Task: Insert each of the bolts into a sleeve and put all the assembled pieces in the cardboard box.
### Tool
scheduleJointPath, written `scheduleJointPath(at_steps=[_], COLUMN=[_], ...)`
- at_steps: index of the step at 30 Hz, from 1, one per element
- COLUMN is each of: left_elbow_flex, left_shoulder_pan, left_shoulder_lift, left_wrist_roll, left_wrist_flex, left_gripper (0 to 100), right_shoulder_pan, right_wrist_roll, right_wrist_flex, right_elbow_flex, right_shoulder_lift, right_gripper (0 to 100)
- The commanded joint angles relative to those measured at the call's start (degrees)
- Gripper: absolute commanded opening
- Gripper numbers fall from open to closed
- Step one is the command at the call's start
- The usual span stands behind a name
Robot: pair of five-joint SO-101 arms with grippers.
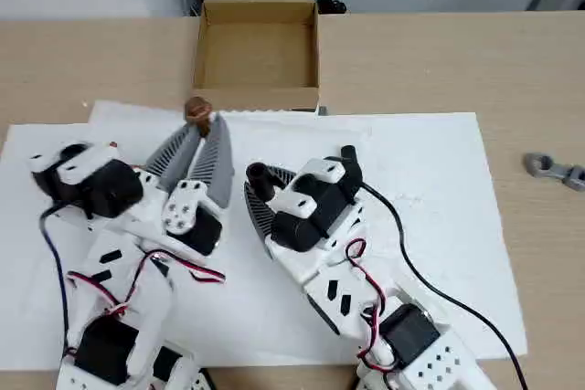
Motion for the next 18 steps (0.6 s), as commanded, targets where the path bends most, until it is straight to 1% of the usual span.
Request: scheduleJointPath(at_steps=[1, 7, 13, 18], left_elbow_flex=[-0.66, -0.84, -0.84, -0.66], left_shoulder_pan=[0.79, 1.05, 7.56, 8.18], left_shoulder_lift=[-0.62, -0.62, -0.53, -0.53], left_wrist_roll=[0.18, 0.53, 0.35, 0.26], left_wrist_flex=[-1.58, -1.85, -1.85, -1.93], left_gripper=[1, 1, 1, 1], right_shoulder_pan=[-0.13, -0.13, -0.13, -0.13], right_wrist_roll=[-0.35, -0.53, -0.53, -0.53], right_wrist_flex=[-0.04, -0.04, -0.13, -0.04], right_elbow_flex=[-0.44, 0.09, 0.26, 0.26], right_shoulder_lift=[-1.80, -1.80, -1.80, -1.80], right_gripper=[0.3, 0.3, 0.3, 0.3])
